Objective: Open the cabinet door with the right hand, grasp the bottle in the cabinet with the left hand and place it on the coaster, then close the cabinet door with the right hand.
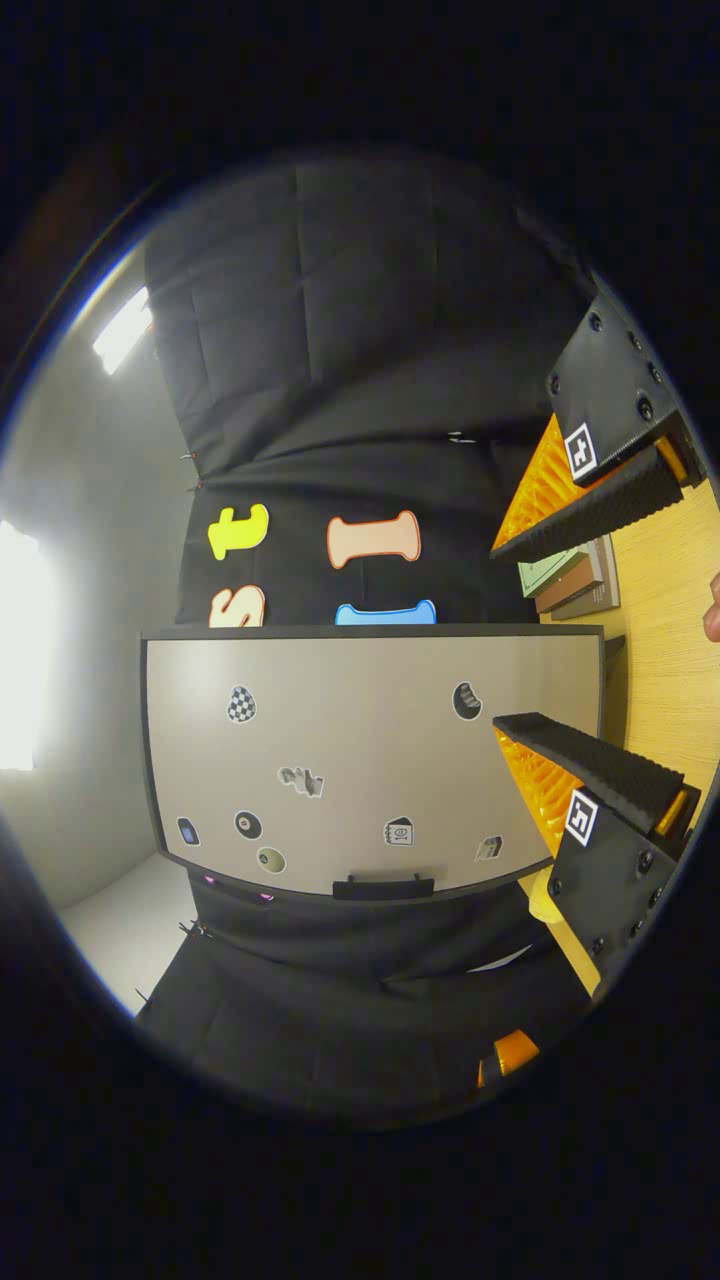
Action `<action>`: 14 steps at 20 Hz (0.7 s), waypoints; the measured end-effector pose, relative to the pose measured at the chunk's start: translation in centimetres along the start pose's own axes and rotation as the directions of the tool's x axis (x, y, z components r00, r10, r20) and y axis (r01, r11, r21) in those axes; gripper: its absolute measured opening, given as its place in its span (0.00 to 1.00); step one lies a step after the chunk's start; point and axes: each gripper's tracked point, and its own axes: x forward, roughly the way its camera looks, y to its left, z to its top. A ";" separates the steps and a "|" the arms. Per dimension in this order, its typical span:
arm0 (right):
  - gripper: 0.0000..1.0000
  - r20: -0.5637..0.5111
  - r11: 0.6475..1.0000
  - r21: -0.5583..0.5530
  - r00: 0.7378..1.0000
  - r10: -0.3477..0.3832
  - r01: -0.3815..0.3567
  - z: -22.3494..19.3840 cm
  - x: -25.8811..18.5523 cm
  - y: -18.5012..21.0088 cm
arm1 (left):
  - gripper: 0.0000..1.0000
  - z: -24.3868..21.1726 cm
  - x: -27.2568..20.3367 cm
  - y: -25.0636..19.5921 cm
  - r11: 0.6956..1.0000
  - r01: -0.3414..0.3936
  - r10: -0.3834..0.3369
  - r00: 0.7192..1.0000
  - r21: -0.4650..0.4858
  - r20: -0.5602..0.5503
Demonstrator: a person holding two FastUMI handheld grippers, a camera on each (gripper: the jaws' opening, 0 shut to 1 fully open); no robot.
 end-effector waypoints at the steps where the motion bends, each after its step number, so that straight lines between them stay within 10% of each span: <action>1: 0.96 0.009 1.000 -0.002 1.000 0.008 -0.008 0.4 0.2 0.4 | 0.89 -0.1 0.1 -0.1 1.000 0.000 0.000 1.000 -0.008 -0.001; 14: 0.96 0.168 0.976 0.014 0.962 0.214 -0.219 11.5 6.1 12.0 | 0.86 -2.9 -1.1 2.9 0.998 -0.065 0.066 0.997 0.011 -0.035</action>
